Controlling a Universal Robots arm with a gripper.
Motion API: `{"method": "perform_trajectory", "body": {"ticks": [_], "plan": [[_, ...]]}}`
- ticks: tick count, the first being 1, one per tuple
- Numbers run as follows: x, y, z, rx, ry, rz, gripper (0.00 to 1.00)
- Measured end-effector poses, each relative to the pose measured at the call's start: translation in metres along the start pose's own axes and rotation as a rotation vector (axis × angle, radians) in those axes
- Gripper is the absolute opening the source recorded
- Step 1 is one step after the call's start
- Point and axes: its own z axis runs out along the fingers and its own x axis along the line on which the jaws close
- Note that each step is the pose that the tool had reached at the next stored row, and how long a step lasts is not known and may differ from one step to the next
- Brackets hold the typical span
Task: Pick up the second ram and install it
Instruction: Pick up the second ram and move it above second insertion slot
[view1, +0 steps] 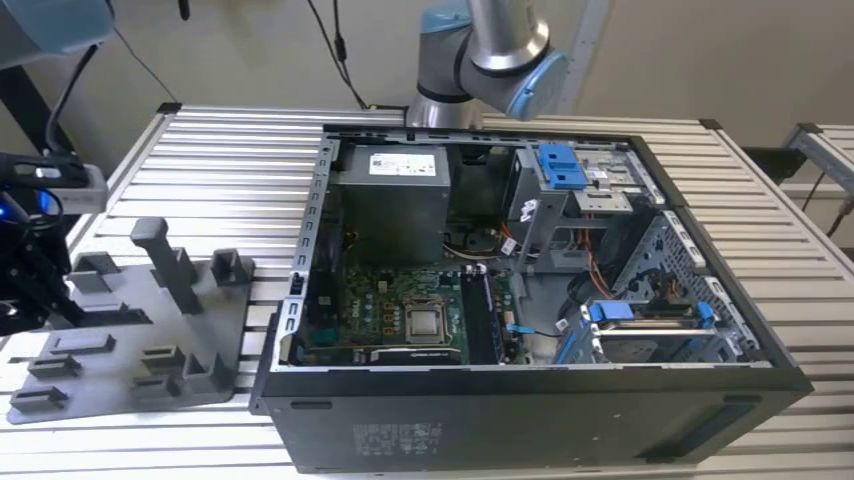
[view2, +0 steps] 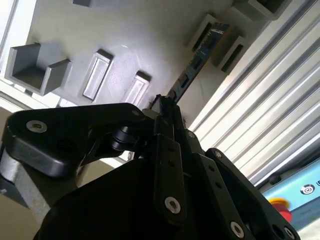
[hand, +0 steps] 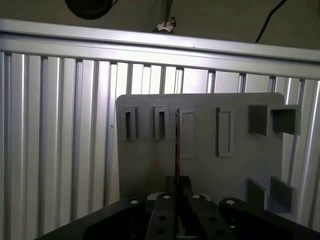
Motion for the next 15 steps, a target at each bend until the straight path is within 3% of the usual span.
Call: {"method": "perform_trajectory", "body": {"ticks": [4,15], "plan": [[0.0005,0.0004,-0.0020,0.0007,-0.0073,0.002,0.15],[0.0008,0.0006,-0.0128,0.0032,-0.0164,0.027,0.15]]}}
